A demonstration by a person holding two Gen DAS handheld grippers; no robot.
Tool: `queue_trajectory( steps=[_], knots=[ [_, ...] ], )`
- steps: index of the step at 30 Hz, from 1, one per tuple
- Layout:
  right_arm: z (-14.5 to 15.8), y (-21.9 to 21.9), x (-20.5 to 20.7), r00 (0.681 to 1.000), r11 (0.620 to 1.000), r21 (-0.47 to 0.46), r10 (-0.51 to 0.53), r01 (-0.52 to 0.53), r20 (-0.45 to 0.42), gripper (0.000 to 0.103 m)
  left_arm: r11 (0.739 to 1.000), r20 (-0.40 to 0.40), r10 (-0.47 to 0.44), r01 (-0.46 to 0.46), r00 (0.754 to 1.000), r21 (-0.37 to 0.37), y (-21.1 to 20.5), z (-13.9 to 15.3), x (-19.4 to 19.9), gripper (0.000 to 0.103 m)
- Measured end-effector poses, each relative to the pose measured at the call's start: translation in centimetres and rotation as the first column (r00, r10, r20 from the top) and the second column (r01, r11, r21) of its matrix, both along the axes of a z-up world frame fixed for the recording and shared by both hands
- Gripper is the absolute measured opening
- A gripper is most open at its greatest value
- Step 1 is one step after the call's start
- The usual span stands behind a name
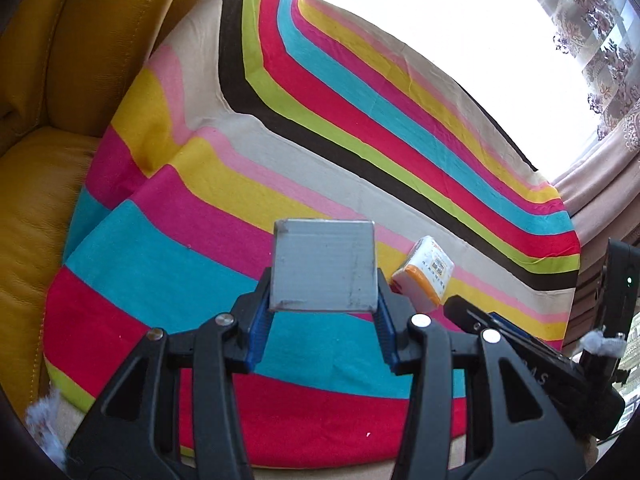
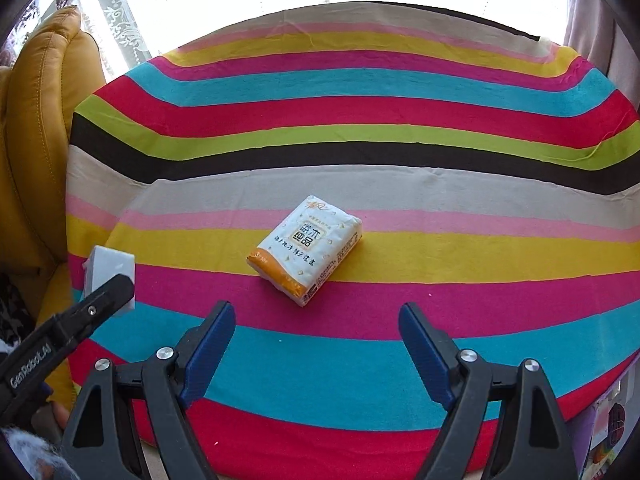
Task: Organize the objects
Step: 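Grasp the small white cube with the left gripper while the right grasps the tissue pack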
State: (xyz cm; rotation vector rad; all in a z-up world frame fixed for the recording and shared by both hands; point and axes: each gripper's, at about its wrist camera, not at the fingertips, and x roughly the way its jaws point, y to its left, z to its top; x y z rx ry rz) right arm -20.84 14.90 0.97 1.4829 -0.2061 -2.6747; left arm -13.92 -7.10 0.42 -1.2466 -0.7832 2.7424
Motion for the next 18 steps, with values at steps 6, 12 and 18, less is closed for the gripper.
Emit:
queue_trajectory(
  steps=[6, 12, 18],
  knots=[
    [-1.3, -1.6, -3.1, 0.999, 0.999, 0.039, -0.029, 0.028, 0.021, 0.085, 0.999, -0.017, 0.031, -0.032, 0.999, -0.031, -0.2, 0.0, 0.5, 0.049],
    [-2.5, -2.6, -6.1, 0.997, 0.993, 0.098, -0.072, 0.068, 0.037, 0.085, 0.997, -0.014, 0.031, -0.032, 0.999, -0.064, 0.2, -0.1, 0.7, 0.049],
    [-4.1, -3.0, -6.0, 0.998, 0.986, 0.167, -0.003, -0.007, 0.061, 0.053, 0.995, -0.015, 0.020, -0.021, 1.000, -0.097, 0.7, 0.0, 0.7, 0.049]
  ],
)
